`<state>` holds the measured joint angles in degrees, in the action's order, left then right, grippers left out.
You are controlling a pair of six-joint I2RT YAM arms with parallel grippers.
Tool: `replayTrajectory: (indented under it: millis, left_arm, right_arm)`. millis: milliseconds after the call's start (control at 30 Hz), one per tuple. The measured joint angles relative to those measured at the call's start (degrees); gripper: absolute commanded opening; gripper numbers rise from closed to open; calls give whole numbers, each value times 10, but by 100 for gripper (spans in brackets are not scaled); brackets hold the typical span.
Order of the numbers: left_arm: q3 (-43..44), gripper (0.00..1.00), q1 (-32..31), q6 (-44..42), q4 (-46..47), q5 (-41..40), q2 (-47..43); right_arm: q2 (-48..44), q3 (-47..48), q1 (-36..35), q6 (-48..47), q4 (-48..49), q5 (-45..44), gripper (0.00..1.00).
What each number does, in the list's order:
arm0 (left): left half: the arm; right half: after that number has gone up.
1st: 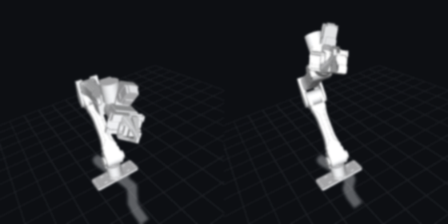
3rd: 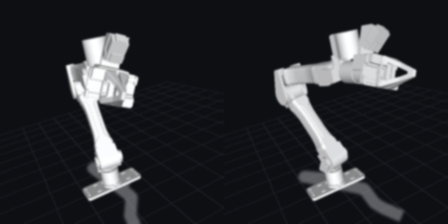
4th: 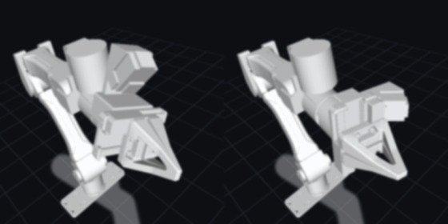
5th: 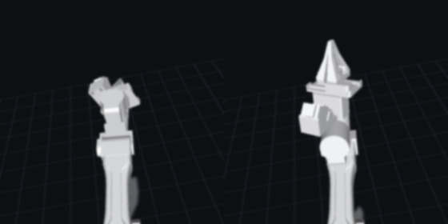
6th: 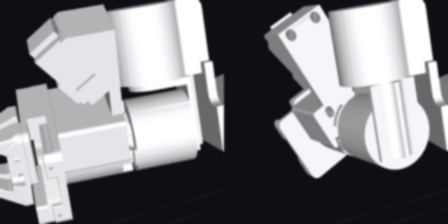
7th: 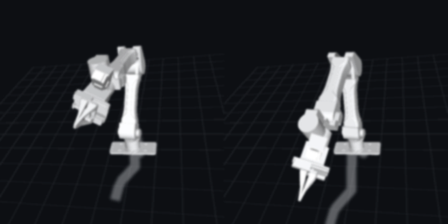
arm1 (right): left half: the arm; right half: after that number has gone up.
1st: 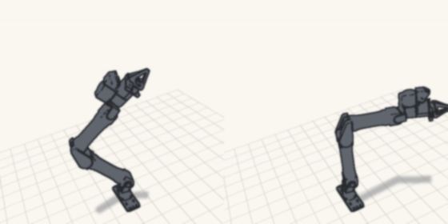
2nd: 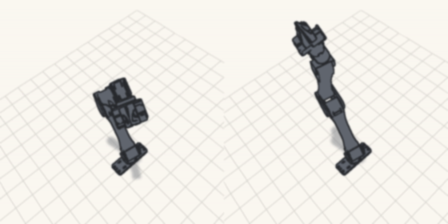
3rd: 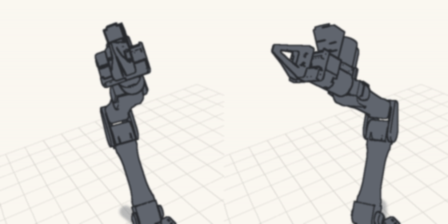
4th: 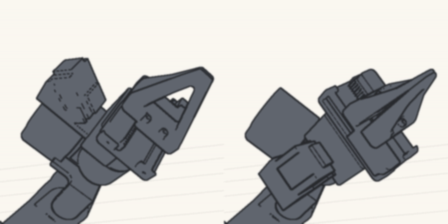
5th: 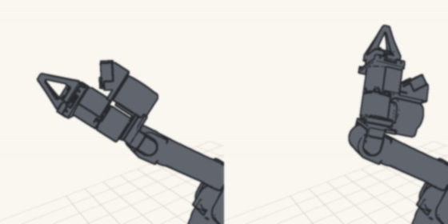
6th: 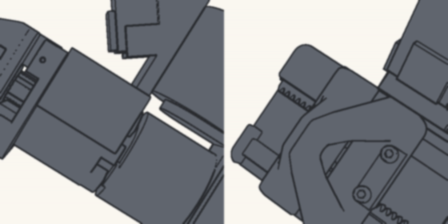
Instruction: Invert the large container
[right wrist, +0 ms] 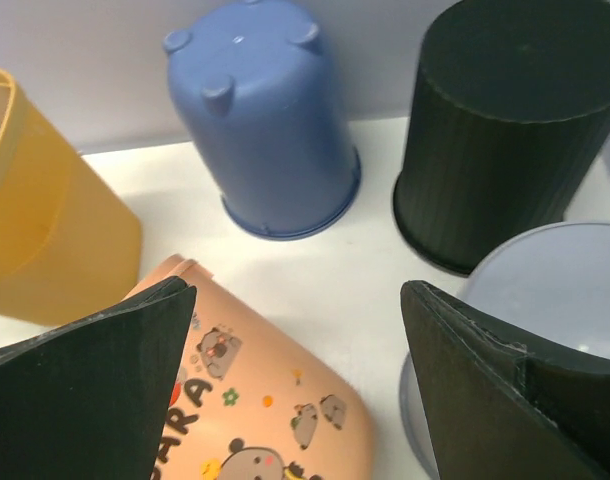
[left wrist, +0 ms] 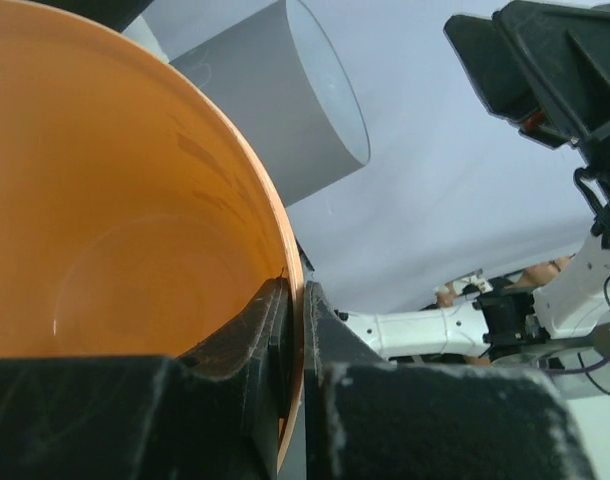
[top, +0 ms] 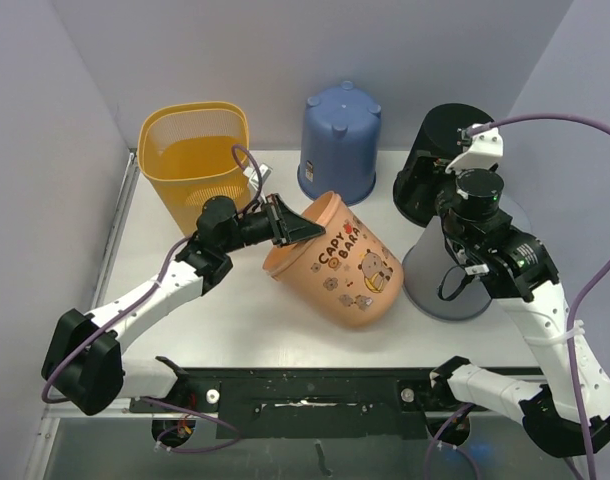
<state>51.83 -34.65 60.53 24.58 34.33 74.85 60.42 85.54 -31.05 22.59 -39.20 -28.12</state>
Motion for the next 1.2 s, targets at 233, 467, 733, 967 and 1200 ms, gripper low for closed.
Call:
replayTrajectory:
  millis: [233, 467, 733, 967, 1200]
  left_arm:
    - [-54, 41, 5, 35, 48, -36, -13]
    - [-50, 71, 10, -18, -29, -47, -12]
    - [29, 72, 10, -167, -215, -74, -10]
    - [95, 71, 9, -277, -322, -105, 0]
    - [117, 65, -13, -351, -403, -152, 23]
  right_arm:
    - [18, -35, 0, 65, 4, 73, 87]
    - [30, -93, 0, 127, -23, 129, 87]
    - [7, -153, 0, 170, -53, 160, 85]
    - [-18, -163, 0, 183, -92, 153, 86]
    - [-26, -196, 0, 194, -124, 142, 85]
